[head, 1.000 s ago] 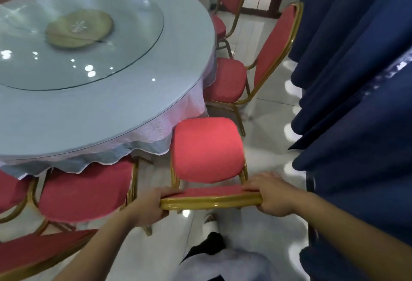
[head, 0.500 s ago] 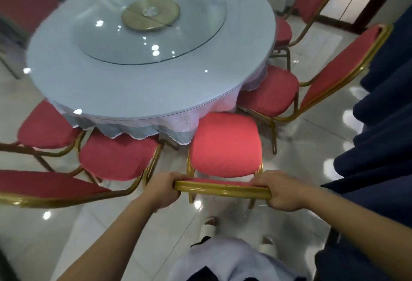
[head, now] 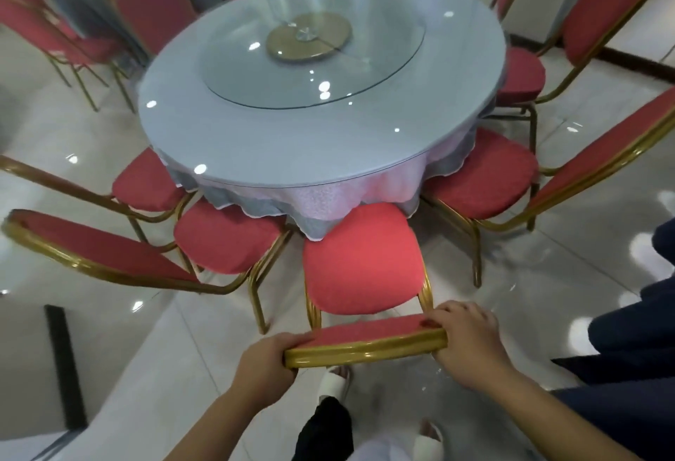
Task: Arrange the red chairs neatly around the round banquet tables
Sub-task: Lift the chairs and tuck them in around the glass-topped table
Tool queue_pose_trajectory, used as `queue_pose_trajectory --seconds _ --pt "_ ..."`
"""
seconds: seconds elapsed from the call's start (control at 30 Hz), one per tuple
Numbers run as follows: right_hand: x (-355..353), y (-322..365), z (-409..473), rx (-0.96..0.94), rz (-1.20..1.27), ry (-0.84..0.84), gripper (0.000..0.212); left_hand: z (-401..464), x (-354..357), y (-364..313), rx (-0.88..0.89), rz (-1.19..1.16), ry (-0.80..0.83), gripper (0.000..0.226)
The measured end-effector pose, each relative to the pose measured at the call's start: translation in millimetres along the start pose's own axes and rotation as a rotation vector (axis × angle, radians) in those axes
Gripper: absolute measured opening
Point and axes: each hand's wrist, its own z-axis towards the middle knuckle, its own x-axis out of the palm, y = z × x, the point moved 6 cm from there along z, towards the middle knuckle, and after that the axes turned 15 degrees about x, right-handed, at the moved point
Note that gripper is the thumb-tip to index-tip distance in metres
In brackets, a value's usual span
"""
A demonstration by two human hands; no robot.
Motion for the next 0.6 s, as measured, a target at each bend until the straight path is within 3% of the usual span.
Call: queue_pose_trajectory --seconds 0.07,0.3,0.6 --pt "-1 3 1 0.020 0.084 -0.022 0.039 3 0 3 -0.030 -0.021 -0.046 0.054" --pt "-36 9 55 0.011 -0.089 0.097 0.049 46 -14 -6 -0.025 -0.038 -0.097 0.045" --pt "-63 8 92 0.007 -0.101 0.125 0.033 81 -14 -11 -0.088 -0.056 -0.087 0.044"
